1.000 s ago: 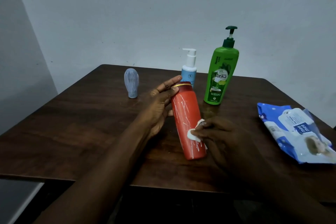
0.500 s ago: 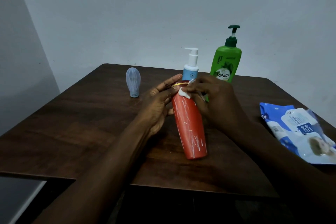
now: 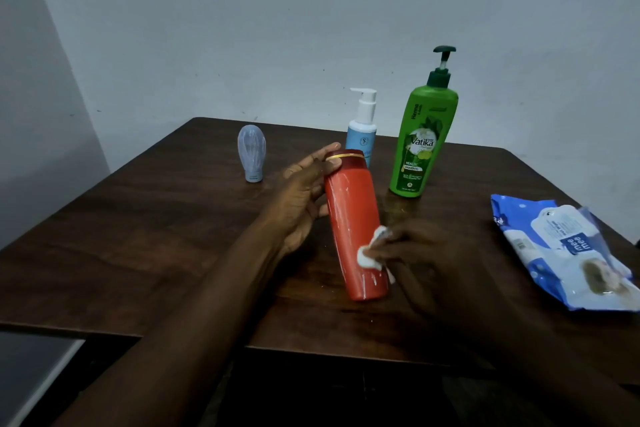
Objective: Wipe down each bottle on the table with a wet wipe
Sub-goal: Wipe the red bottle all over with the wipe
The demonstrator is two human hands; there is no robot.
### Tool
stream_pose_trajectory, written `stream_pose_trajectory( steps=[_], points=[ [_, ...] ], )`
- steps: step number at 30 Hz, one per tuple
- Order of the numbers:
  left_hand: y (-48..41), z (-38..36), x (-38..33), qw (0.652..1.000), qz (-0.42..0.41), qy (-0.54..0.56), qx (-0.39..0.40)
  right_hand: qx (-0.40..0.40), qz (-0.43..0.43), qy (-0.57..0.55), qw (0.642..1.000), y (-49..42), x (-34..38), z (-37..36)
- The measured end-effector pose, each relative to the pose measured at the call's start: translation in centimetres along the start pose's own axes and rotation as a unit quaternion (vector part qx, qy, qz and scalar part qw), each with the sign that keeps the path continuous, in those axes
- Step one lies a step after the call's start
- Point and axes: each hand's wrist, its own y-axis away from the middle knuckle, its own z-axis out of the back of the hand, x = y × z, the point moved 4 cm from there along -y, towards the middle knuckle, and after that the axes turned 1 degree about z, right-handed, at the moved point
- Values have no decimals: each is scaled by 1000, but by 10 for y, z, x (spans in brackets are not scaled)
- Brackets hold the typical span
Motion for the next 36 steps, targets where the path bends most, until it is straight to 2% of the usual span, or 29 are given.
stream_pose_trajectory(
  steps=[6, 9, 15, 20, 24, 30, 33, 36],
  points=[
    [-1, -3, 2, 996, 29, 66, 56, -81, -89, 15, 993, -58, -24, 3],
    [0, -4, 5, 989, 46, 95, 99, -124, -80, 27, 989, -81, -21, 3],
    [-1, -8, 8, 968, 39, 197, 149, -40, -5, 41, 998, -70, 4, -10],
    [-3, -5, 13, 977, 30, 160, 135, 10, 29, 28, 999, -17, 5, -13],
    [-3, -5, 13, 980, 26, 148, 128, -20, -13, -11, 1000, -6, -1, -2],
    [-6, -2, 14, 988, 19, 104, 109, -75, -93, 5, 993, -53, -20, 1],
    [-4, -6, 10, 988, 10, 115, 106, -72, -66, 17, 995, -79, -8, -5],
    [0, -8, 8, 985, 10, 139, 105, -4, 3, 52, 999, -82, 11, -13]
  ],
)
